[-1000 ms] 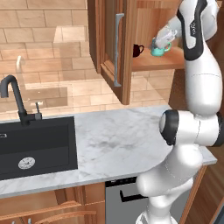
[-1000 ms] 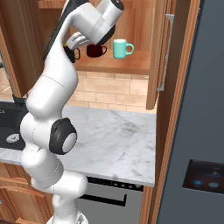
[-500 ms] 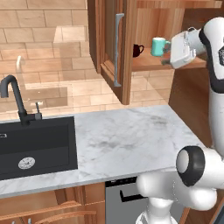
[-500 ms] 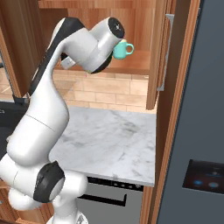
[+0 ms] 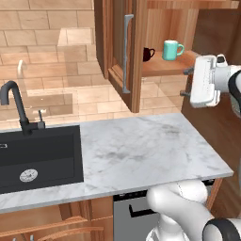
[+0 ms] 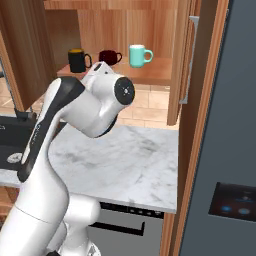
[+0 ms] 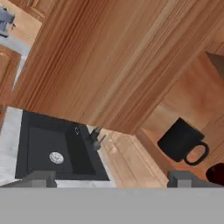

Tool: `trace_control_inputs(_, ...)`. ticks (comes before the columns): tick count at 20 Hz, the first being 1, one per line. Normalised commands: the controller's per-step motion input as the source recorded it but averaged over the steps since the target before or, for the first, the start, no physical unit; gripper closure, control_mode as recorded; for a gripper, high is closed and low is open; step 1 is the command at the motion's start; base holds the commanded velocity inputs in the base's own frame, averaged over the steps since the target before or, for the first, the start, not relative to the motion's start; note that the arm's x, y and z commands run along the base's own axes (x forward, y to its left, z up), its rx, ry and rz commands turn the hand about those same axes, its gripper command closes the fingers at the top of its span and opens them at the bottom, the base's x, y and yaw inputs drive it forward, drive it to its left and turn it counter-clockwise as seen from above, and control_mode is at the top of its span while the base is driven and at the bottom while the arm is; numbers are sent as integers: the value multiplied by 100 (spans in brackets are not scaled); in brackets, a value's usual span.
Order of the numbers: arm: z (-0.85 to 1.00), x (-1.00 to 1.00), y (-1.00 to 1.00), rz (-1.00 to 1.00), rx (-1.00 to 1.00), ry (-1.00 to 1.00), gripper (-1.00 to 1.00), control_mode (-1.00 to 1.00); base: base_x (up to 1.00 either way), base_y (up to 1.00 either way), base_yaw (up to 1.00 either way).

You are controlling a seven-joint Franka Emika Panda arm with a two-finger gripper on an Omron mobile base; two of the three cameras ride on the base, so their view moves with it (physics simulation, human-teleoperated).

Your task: Pick the mug on the counter and place it in the cabinet with the handle facing the right, like the mugs already inside.

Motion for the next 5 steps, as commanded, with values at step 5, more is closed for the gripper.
trace_control_inputs(5, -34, -61, 0, 6, 0, -30, -100, -100, 0, 0, 0)
